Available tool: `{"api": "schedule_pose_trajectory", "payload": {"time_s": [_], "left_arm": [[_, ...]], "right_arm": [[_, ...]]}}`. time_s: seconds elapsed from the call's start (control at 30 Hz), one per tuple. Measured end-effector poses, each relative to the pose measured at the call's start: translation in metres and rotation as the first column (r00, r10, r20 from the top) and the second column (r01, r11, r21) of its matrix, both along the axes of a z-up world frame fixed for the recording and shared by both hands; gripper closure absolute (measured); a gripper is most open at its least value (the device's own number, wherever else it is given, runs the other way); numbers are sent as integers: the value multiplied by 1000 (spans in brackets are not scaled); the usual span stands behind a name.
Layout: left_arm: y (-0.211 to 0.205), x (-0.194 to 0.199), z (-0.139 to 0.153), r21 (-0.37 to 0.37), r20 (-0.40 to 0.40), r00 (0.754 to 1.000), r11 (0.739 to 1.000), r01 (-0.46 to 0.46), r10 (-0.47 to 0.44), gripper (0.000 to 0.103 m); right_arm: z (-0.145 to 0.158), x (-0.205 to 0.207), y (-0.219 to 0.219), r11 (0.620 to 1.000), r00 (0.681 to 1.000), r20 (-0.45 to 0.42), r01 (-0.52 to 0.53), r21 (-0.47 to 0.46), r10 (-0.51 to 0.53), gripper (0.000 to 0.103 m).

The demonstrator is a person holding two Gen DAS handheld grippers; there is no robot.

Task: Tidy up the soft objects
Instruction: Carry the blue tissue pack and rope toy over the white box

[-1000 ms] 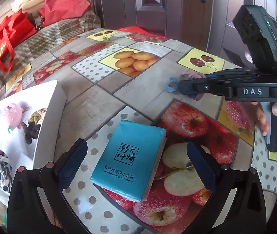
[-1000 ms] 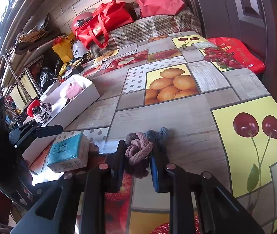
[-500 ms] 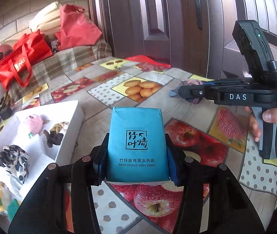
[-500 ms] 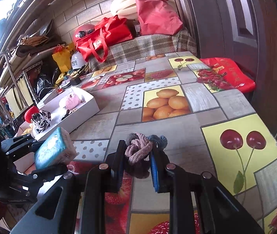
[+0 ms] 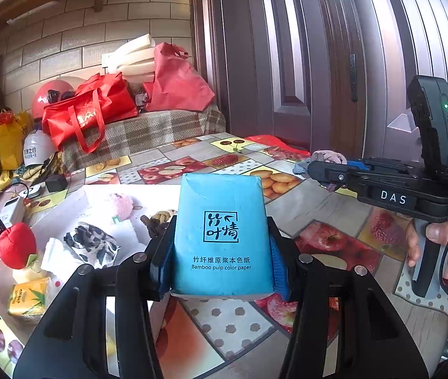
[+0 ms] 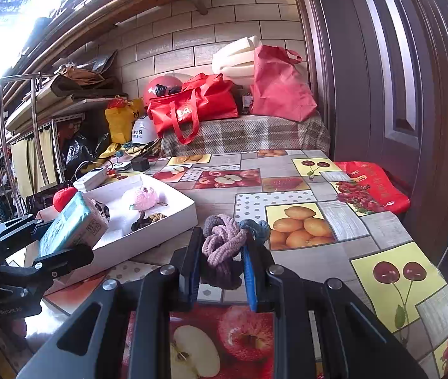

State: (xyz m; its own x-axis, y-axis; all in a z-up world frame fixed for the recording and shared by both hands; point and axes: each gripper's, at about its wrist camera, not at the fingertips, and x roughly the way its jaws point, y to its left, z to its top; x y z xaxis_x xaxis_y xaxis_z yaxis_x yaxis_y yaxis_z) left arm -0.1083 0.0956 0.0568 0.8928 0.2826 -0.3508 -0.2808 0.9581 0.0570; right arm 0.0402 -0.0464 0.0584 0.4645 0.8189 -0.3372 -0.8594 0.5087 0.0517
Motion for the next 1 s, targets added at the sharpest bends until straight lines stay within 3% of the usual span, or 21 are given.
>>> {"api": "schedule_pose_trajectory", "payload": {"time_s": [0.33,1.0], "left_arm": [[21,-30,-2,-4,30,996,997,-82,82,53],[60,-65,-5,-33,38,980,980,-196,198,53]], "right_arm": [[2,-13,4,999,999,6,37,31,-37,81],[-3,-46,41,1000,998,54,-22,-22,23,81]]}}
